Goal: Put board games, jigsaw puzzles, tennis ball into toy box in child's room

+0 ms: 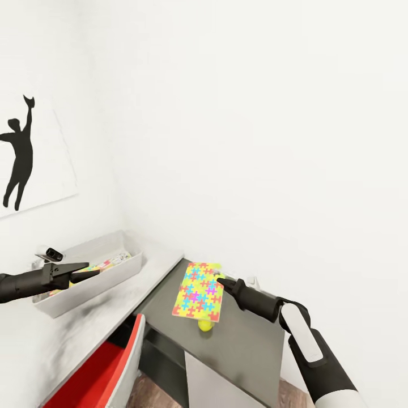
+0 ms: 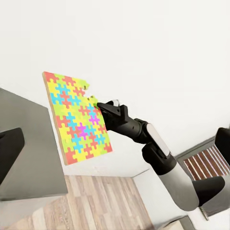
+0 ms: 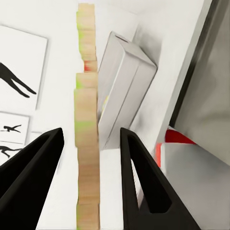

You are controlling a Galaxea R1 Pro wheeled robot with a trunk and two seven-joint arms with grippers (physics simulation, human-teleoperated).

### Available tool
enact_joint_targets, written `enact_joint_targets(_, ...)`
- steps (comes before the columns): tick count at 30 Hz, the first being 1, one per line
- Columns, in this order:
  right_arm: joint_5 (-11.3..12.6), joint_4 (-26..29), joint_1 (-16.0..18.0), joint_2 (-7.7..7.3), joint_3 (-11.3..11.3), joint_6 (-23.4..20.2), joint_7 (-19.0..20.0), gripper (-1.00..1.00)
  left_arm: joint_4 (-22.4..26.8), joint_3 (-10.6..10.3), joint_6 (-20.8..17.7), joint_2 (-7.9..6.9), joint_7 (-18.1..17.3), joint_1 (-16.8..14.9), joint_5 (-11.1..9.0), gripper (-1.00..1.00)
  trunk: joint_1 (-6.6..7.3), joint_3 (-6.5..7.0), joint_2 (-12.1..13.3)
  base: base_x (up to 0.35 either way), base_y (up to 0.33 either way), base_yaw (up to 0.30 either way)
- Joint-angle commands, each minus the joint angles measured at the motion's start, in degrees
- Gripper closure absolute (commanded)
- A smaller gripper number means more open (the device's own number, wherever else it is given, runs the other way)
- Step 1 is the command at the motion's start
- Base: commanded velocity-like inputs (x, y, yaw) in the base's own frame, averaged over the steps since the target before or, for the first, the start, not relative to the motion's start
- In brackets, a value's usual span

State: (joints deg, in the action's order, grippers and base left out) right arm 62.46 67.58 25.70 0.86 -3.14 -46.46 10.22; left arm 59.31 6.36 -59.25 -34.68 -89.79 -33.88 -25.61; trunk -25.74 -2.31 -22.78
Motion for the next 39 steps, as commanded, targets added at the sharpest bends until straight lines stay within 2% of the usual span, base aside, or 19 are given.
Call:
enact_joint_targets(1,-0.23,0.01,0.05,0.02,0.07,-0.21,0.30,1.00,0.01,-0.03,-0.61,-0.03,-0.21,-0.05,-0.02,-1.00,-0.04,-0.14,-0.14,0.000,0.000,0.283)
enact_joint_targets(6,-0.23,0.01,0.05,-0.04,0.08,-0.19,0.41,1.00,-0.01,-0.03,-0.61,-0.02,-0.21,-0.05,0.00,-1.00,-0.04,-0.23,-0.14,0.000,0.000,0.165)
enact_joint_targets(21,-0.23,0.06,0.05,-0.07,0.07,0.49,0.75,1.00,-0.02,-0.03,-0.56,-0.01,-0.21,-0.05,-0.02,-1.00,-0.04,-0.24,-0.14,0.000,0.000,0.022)
enact_joint_targets(39,-0.23,0.09,0.05,-0.05,-0.02,0.50,0.37,1.00,-0.04,-0.11,-0.52,-0.03,-0.21,-0.05,-0.05,-1.00,-0.04,-0.26,-0.14,0.000,0.000,0.259)
